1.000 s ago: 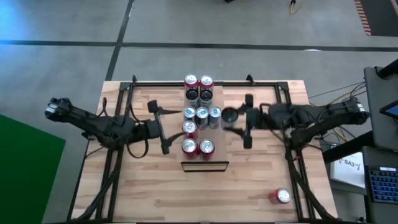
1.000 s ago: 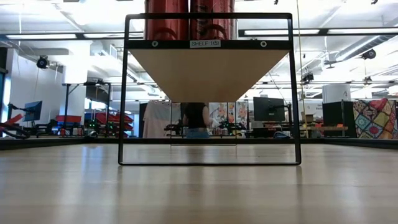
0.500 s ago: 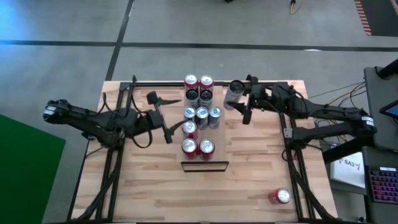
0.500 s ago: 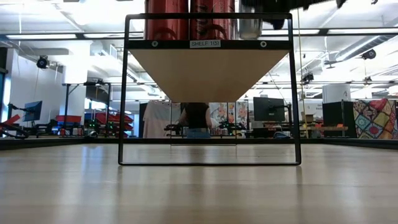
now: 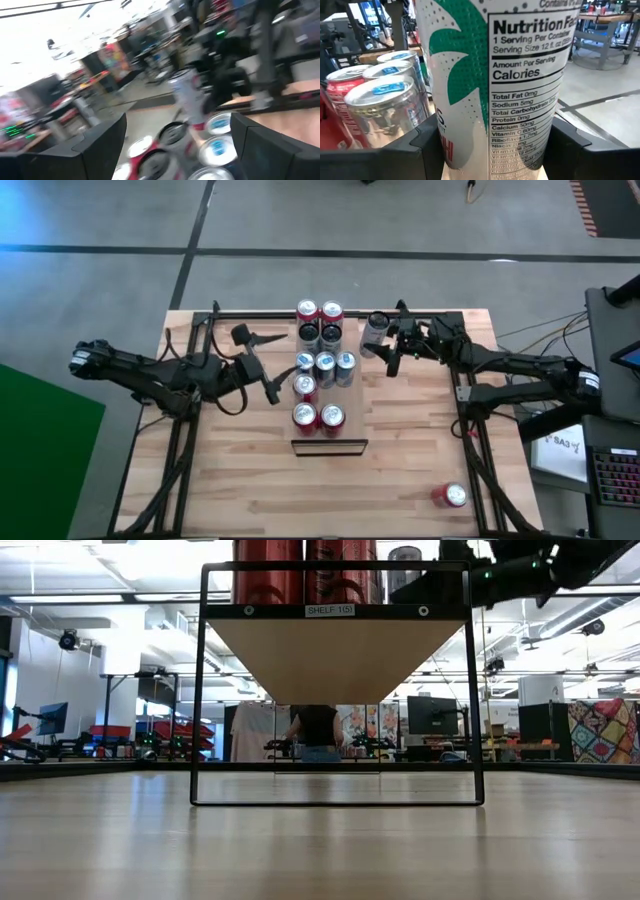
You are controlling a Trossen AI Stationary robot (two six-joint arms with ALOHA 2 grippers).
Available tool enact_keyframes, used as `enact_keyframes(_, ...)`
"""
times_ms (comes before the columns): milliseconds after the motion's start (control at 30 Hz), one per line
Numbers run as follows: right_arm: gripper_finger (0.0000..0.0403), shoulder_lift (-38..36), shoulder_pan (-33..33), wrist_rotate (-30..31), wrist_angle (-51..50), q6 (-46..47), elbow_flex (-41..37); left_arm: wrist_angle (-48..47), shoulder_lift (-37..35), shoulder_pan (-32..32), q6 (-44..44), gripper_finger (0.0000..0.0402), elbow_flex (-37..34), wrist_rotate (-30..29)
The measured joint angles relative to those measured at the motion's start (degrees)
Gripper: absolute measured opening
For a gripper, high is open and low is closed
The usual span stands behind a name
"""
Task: Place canned beverage on shelf
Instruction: Put the white pink soda can on the shelf aligned with the other white pink soda cans
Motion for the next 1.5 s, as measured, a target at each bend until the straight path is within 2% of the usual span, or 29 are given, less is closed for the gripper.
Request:
enact_keyframes(133,0.0233,1.8,0.0,-0.08,4.31,-0.08,-1.53,-0.02,-0.02,0.05,1.44,0.0323,0.0,-7.64)
enact_keyframes(200,0.0238,2.8,0.01,-0.17,6.67,0.23,-2.43,-0.05,-0.02,0.24,1.54,0.0323,0.0,-8.46)
enact_keyframes(667,0.0242,9.89,-0.13,0.23,12.75,0.42,-2.66,-0.02,-0.02,1.89,2.0,0.0323,0.0,-8.51)
enact_keyframes(1500,0.0246,11.34,-0.1,1.16,12.39,-4.8,-2.43,0.02,-0.02,5.64,2.81,0.0323,0.0,-8.53)
